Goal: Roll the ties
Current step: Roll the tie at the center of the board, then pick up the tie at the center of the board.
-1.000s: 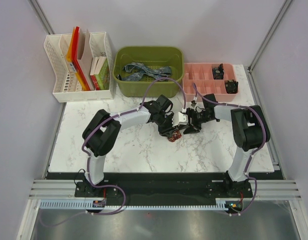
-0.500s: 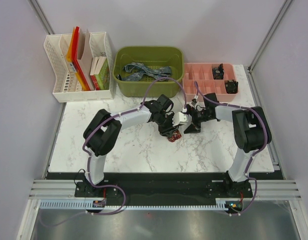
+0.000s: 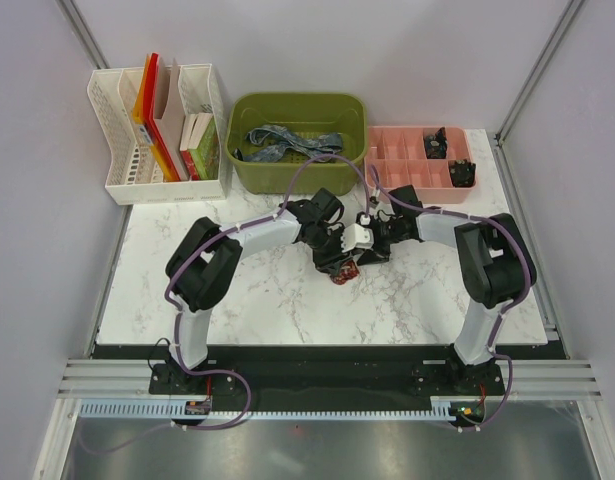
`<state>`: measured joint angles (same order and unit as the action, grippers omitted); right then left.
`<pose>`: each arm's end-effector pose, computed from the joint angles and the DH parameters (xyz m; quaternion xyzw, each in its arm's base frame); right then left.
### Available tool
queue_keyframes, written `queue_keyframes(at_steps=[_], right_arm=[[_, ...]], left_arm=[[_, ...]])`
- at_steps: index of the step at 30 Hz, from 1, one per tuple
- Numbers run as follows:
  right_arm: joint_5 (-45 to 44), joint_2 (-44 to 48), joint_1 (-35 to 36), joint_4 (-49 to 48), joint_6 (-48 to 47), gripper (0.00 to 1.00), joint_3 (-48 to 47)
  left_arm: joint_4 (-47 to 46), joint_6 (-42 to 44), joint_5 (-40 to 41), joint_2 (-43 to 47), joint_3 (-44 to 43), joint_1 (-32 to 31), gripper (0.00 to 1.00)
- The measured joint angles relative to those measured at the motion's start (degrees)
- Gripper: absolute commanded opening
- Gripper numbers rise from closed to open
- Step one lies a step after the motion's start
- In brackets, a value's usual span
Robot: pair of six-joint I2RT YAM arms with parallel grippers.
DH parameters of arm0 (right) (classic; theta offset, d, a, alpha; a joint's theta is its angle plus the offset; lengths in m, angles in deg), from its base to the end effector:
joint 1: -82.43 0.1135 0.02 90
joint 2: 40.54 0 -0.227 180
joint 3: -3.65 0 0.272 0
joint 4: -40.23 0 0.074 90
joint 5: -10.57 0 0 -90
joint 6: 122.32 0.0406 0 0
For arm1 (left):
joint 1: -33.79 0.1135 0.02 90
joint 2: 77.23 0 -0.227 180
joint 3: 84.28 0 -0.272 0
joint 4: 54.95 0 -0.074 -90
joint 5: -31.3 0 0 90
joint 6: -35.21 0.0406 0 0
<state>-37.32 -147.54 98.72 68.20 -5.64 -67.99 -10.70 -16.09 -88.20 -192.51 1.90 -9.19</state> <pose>0.3330 0.1257 0.0801 -0.0003 0.9118 0.4041 0.0723 0.2900 -0.2976 0.1196 0.6588 0.6802 -0.2563 0.1940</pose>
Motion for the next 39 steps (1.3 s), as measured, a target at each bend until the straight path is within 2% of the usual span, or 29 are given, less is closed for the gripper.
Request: queue_keyframes(at_steps=[4,7,15,21,27,31,34,39], right_arm=[[-0.1,-0.8,0.7,-1.4,0.1,0.65,-0.1],[1.6,-1.2,0.6,-3.8,1.4,0.76,0.9],[7.1,-0.9,-1.4,-9.5,4.3,0.91,4.1],[9.0,-1.0,-1.7,-9.7,3.8,0.92,4.2],[9.4,-1.0,-1.7,-9.7,1.8,0.87,4.4],[10.4,-1.8,-1.5,-10.4,1.3,0.79,4.6],[11.4,-2.7,-1.1,-11.3,1.4,0.7,4.9],[12.8,-4.5,-1.1,-12.6,1.8,0.48,5.0]], left_arm=[[0.5,0.0,0.5,-0.1,0.0,0.1,0.09],[0.8,0.0,0.7,-0.1,0.0,0.2,0.09],[1.4,0.0,0.8,-0.1,-0.5,0.3,0.08],[1.4,0.0,0.9,-0.3,-0.8,0.2,0.07],[1.3,0.0,0.8,-0.4,-0.9,0.1,0.06],[1.4,0.0,0.8,-0.5,-1.0,0.1,0.06],[1.4,0.0,0.8,-0.5,-1.1,0.1,0.06],[1.6,0.0,0.8,-0.9,-1.3,0.1,0.06]])
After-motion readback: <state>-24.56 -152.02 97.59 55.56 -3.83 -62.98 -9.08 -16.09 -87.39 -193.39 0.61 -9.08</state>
